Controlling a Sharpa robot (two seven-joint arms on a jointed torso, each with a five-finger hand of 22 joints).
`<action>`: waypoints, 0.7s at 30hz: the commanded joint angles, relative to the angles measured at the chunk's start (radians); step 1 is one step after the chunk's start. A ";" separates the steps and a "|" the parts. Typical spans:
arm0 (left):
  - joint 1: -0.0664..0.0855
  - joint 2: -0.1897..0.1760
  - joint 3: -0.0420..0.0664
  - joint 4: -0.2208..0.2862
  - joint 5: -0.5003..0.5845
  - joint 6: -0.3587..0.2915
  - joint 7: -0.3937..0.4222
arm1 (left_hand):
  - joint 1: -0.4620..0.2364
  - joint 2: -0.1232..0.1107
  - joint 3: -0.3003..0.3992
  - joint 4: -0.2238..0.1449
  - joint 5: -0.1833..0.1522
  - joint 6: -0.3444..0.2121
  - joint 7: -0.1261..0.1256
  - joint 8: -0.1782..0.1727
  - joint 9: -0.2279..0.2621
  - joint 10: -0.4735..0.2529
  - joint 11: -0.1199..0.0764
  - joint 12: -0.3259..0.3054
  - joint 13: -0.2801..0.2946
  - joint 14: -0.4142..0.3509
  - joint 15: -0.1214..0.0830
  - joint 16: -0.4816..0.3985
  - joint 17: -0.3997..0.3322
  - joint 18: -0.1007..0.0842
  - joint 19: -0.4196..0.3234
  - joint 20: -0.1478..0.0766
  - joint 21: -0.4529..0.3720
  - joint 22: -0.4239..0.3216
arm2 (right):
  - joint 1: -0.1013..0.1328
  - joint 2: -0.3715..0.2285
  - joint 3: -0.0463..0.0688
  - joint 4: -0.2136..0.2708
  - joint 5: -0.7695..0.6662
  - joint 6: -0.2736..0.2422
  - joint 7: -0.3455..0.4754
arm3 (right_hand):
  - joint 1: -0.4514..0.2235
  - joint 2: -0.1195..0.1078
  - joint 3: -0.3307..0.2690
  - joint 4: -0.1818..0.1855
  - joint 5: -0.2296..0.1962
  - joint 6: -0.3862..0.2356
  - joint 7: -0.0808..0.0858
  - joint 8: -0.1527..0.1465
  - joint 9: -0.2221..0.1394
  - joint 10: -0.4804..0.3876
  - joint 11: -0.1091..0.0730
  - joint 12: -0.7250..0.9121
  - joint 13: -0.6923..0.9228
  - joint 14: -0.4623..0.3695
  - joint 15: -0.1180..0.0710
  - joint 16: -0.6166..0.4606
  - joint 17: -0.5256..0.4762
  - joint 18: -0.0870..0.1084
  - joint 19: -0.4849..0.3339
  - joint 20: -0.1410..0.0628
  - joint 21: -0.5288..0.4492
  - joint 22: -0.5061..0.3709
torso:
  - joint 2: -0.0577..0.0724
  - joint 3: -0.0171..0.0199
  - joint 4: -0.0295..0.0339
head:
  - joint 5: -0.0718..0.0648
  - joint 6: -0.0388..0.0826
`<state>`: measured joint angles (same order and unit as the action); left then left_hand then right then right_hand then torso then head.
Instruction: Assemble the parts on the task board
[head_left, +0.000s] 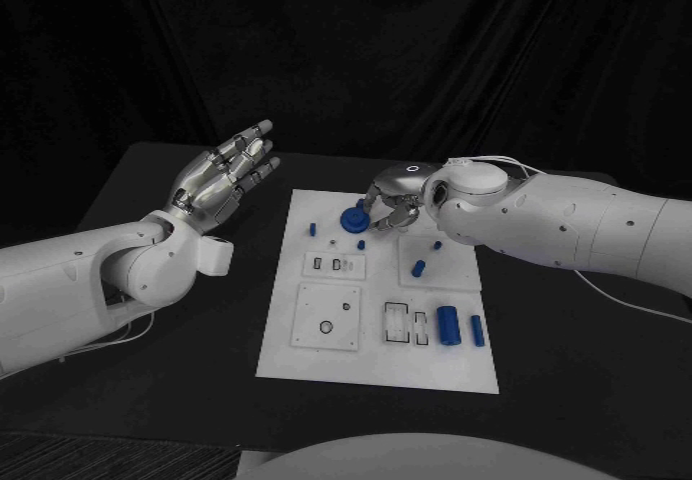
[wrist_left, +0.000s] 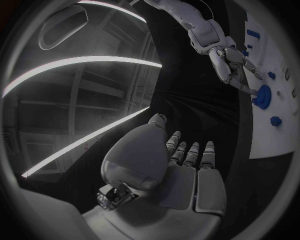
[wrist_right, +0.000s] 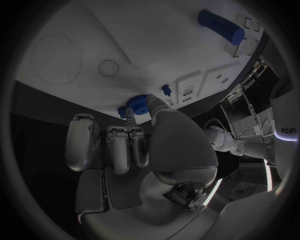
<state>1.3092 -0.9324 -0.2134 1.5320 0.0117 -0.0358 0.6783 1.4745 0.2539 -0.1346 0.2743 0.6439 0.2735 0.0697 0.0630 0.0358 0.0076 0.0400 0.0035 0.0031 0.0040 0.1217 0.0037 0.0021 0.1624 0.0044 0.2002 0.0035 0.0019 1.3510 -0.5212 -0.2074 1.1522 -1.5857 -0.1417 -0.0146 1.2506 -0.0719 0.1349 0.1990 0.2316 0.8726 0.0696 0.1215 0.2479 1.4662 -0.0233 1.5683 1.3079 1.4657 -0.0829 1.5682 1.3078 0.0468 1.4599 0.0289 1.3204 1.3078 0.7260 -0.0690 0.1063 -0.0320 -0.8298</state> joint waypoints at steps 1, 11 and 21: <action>0.001 0.000 0.001 0.001 -0.001 0.013 0.037 | 0.011 -0.003 0.006 0.000 0.006 -0.001 0.007 -0.002 0.001 0.000 0.005 -0.001 -0.001 -0.003 0.007 -0.003 -0.002 -0.013 -0.002 0.007 -0.001 0.000 | -0.003 -0.012 0.000 0.006 -0.002 -0.016 -0.021 | -0.014 0.003 -0.008 0.005 -0.011 0.038 0.002 0.022 0.016 0.105 0.007 0.003 0.263 0.105 0.007 0.003 0.263 0.009 0.002 0.007 0.003 0.188 | 0.000 0.0002 -0.0013 | 0.004 -0.001; 0.001 -0.007 0.001 0.003 -0.001 0.013 0.036 | 0.012 -0.002 0.008 0.000 0.007 -0.001 0.007 -0.002 0.001 0.000 0.006 -0.001 -0.001 -0.003 0.006 -0.003 -0.002 -0.013 -0.002 0.007 -0.001 0.000 | 0.000 -0.067 0.000 0.044 -0.002 -0.087 -0.018 | -0.016 -0.001 -0.015 0.010 -0.022 0.029 -0.001 0.047 0.062 0.105 0.005 0.003 0.263 0.105 0.006 0.003 0.263 0.010 0.001 0.007 -0.003 0.188 | 0.000 0.0008 -0.0018 | 0.008 0.003; 0.001 -0.007 0.001 -0.001 -0.001 0.014 0.034 | 0.012 -0.002 0.008 0.000 0.007 -0.001 0.007 -0.002 0.001 0.000 0.006 -0.001 -0.001 -0.003 0.006 -0.003 -0.002 -0.013 -0.002 0.007 -0.001 0.000 | 0.051 -0.227 0.000 0.181 -0.002 -0.163 -0.049 | 0.002 -0.017 -0.013 0.023 -0.030 -0.103 -0.012 -0.016 0.028 0.105 -0.004 0.003 0.263 0.105 -0.001 0.003 0.263 0.004 0.016 0.002 0.023 0.197 | -0.001 0.0005 -0.0025 | 0.005 0.004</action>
<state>1.3091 -0.9411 -0.2136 1.5308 0.0116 -0.0337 0.6784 1.4785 0.2499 -0.1346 0.2743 0.6478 0.2734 0.0697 0.0630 0.0358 0.0075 0.0398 0.0035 0.0031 0.0040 0.1217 0.0037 0.0014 0.1623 0.0044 0.2002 0.0035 0.0018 1.3985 -0.7359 -0.2070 1.3187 -1.5855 -0.2473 -0.0249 1.2526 -0.0816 0.1217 0.2184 0.2044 0.7750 0.0575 0.1092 0.2768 1.4662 -0.0234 1.5683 1.3077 1.4657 -0.0829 1.5682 1.3077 0.0468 1.4613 0.0304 1.3404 1.3076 0.7257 -0.0682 0.1045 -0.0265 -0.8252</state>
